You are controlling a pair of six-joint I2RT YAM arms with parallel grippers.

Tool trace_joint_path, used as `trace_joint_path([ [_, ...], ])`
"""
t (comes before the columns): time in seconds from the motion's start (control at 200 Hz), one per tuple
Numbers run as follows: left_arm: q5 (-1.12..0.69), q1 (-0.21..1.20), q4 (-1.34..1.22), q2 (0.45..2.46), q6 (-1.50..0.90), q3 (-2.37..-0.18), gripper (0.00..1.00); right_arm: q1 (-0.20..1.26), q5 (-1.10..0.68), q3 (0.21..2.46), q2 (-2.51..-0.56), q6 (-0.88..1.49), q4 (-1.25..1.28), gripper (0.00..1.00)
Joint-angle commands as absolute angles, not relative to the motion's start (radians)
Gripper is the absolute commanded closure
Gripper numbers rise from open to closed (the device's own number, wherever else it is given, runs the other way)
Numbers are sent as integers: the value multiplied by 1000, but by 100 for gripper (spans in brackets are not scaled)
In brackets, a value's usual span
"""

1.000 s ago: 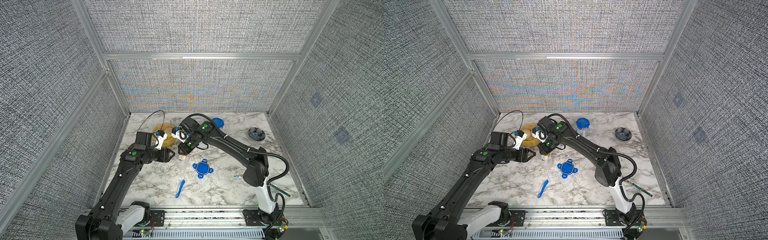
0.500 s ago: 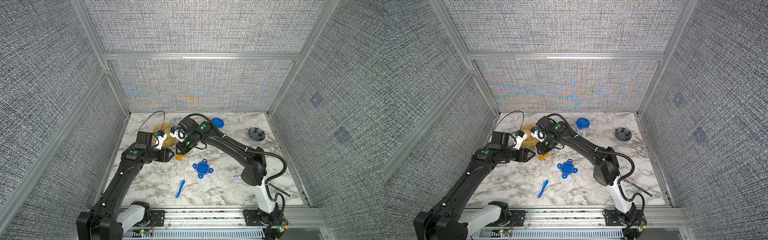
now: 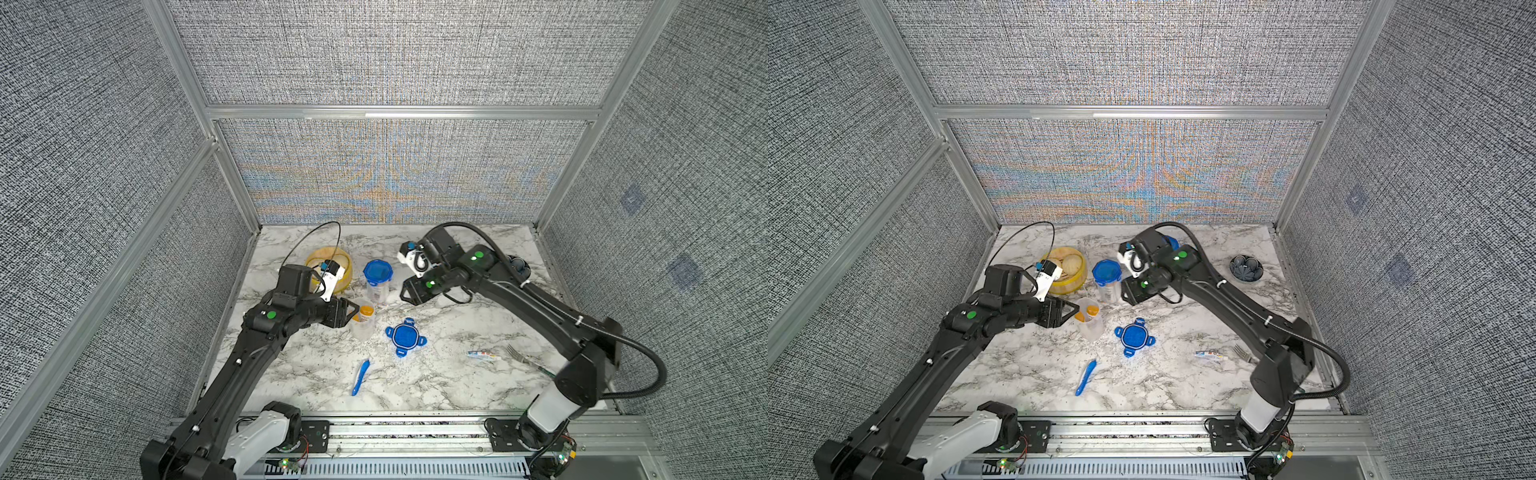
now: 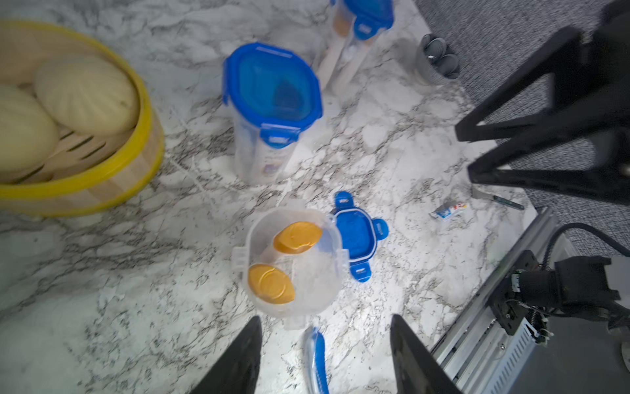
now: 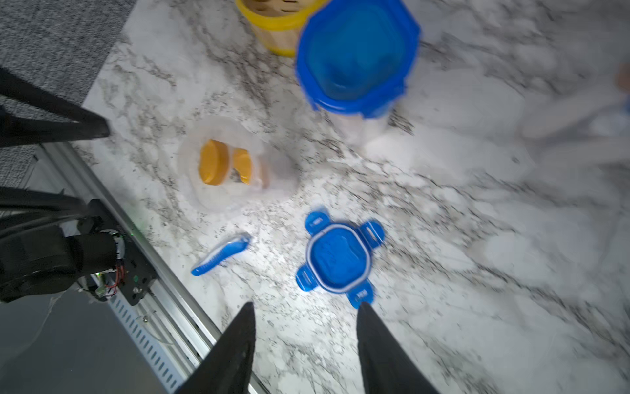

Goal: Pack away toiletry kits
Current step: Place the toiletry item into the container, then pick up the toiletry item from the center of the board.

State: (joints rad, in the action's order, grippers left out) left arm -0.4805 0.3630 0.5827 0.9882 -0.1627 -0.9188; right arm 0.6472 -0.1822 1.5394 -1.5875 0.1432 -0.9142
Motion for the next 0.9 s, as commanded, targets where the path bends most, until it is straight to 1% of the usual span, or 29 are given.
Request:
trace_joint_path([
  [0.0, -478, 420, 382, 952, -286, -861, 40, 550, -115, 1402, -1503, 52, -988, 49],
  [0.08, -465, 466, 301, 954, -294, -828, 39, 472, -134, 1292, -1443, -77, -993, 49],
  [0.15, -447, 500, 274, 975, -276, -821, 39, 438, -96, 1215, -1397, -177, -980, 49],
  [0.2, -437, 520, 265, 995, -258, -823, 39, 421, -114, 1171, -1372, -255, -974, 49],
  [0.31, -419, 536, 259, 1030, -233, -833, 39, 416, -168, 1064, -1337, -438, -949, 49],
  [0.375, -419, 537, 259, 1038, -227, -837, 38, 417, -244, 1010, -1328, -581, -944, 49],
  [0.42, -427, 537, 254, 1038, -225, -835, 38, 422, -245, 976, -1327, -660, -928, 49],
  [0.48, -433, 538, 248, 1043, -236, -830, 38, 418, -211, 959, -1337, -682, -913, 50],
  [0.61, -463, 537, 248, 1051, -252, -817, 38, 418, -160, 959, -1412, -740, -970, 51],
  [0.766, -464, 538, 238, 1067, -273, -798, 37, 446, -107, 926, -1481, -753, -921, 53],
  [0.891, -566, 538, 205, 1097, -297, -790, 37, 456, -54, 920, -1525, -743, -900, 53],
])
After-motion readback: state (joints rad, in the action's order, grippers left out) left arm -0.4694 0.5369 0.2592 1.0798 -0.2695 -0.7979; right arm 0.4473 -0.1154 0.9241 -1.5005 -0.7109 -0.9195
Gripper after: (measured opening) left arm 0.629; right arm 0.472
